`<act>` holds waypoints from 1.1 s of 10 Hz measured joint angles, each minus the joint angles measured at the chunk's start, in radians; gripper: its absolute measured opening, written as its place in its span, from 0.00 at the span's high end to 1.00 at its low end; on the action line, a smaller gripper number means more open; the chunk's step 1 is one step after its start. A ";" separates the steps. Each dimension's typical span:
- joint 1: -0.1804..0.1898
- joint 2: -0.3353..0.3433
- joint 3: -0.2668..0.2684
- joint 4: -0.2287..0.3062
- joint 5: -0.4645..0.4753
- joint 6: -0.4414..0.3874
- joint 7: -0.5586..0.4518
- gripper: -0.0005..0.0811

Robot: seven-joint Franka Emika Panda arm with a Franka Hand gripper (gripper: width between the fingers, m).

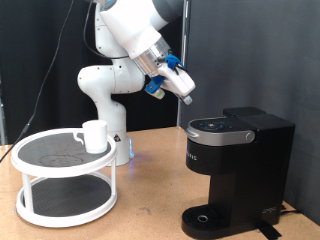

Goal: Make a cup of coffee with the keurig machine

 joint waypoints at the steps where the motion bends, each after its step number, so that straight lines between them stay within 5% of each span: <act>1: -0.006 -0.012 -0.016 -0.011 0.000 -0.024 -0.020 0.99; 5: -0.052 -0.086 -0.089 -0.039 -0.084 -0.206 -0.092 0.99; 11: -0.082 -0.138 -0.159 -0.056 -0.129 -0.328 -0.201 0.99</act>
